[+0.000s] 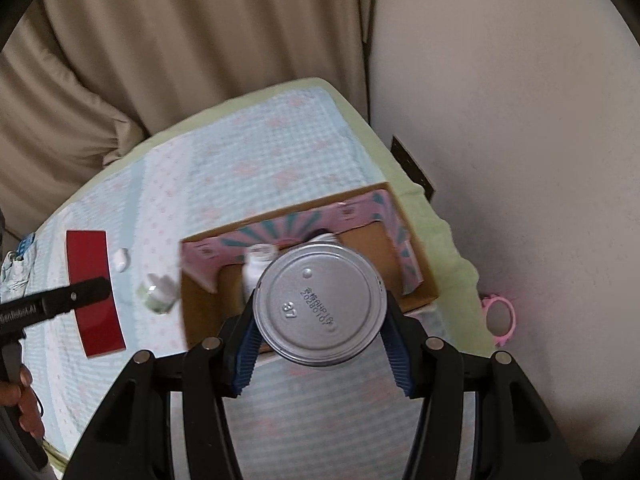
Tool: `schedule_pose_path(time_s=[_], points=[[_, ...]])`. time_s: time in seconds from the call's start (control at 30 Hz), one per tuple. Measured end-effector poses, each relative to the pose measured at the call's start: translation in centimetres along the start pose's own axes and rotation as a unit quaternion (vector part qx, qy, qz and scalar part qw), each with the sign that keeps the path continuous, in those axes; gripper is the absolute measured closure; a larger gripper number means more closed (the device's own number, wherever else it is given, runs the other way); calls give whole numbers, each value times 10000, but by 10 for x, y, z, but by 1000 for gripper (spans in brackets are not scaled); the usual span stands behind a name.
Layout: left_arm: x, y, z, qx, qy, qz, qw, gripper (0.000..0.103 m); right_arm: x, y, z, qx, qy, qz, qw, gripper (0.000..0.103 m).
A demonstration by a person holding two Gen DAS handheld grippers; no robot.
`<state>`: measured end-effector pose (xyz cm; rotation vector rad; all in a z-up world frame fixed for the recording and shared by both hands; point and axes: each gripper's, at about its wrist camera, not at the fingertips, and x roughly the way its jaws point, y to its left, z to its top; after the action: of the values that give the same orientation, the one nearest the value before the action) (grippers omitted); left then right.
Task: Organize rigid objects
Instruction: 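Carry the red box and silver tin into the cardboard box and release both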
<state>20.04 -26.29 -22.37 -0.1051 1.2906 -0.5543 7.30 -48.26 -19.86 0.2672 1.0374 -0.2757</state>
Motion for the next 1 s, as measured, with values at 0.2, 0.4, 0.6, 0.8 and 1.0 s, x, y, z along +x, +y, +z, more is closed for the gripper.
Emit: schedule_pose_path(time_s=[0.2,0.4,0.6,0.8,1.0], points=[[53,-19,7,-19,154,250,9996,65,42,-32,18,-4,284,105,9995,52],[94,-19,5,171,265,671,9972,65,91,-44,29,-172,535,266,9981,52],[129,-10,-4,272,457,1027,9933,65,139,-40,29,-415,789,404,9952,52],[140,-6,-7,392,557,1118,9914,65,159,-40,29,-453,885,419,9942,53],[141,-10,-5,511,663,1059,9908,27,164,-47,42,-224,925,237,9952,36]])
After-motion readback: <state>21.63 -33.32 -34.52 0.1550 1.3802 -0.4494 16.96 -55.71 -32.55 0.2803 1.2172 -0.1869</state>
